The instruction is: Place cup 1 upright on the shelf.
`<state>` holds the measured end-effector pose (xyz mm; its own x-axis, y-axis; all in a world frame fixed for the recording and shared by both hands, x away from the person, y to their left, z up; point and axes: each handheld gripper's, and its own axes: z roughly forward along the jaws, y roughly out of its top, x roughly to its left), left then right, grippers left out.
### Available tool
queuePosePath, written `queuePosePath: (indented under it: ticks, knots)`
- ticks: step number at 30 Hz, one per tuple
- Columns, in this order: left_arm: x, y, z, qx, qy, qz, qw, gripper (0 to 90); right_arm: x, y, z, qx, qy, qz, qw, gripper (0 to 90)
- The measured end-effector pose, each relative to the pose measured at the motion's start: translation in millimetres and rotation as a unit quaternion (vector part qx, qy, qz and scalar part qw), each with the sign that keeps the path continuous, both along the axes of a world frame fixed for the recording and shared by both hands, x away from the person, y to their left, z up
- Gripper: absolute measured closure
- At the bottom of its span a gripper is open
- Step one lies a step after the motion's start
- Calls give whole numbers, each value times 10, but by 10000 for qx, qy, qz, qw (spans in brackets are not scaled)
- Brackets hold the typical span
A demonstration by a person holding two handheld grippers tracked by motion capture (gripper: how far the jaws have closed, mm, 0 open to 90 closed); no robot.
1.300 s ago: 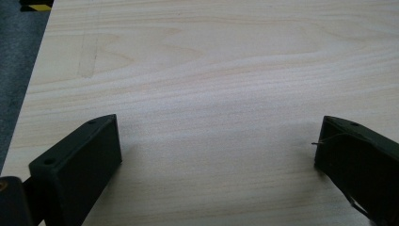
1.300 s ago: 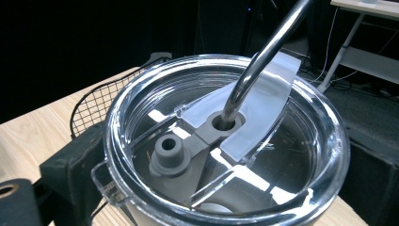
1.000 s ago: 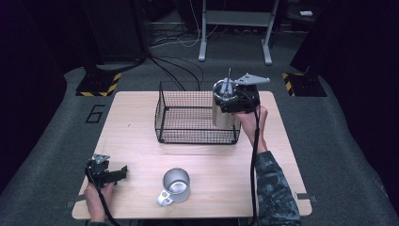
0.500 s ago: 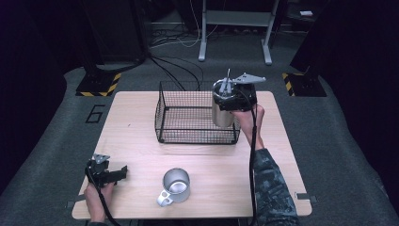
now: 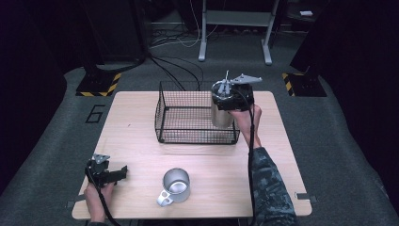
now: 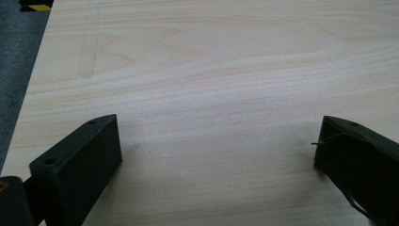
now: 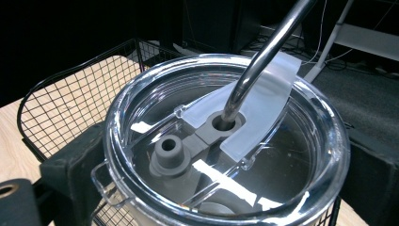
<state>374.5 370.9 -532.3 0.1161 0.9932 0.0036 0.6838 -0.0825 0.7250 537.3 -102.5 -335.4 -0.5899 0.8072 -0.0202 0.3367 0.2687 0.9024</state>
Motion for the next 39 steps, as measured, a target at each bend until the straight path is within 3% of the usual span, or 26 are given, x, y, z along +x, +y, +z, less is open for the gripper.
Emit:
queuePosePath:
  ticks: [39]
  knots:
    - [-1,-2,-1,-3,-7,5,10000,11,198,91,-406,-275,372,-102,9989,34]
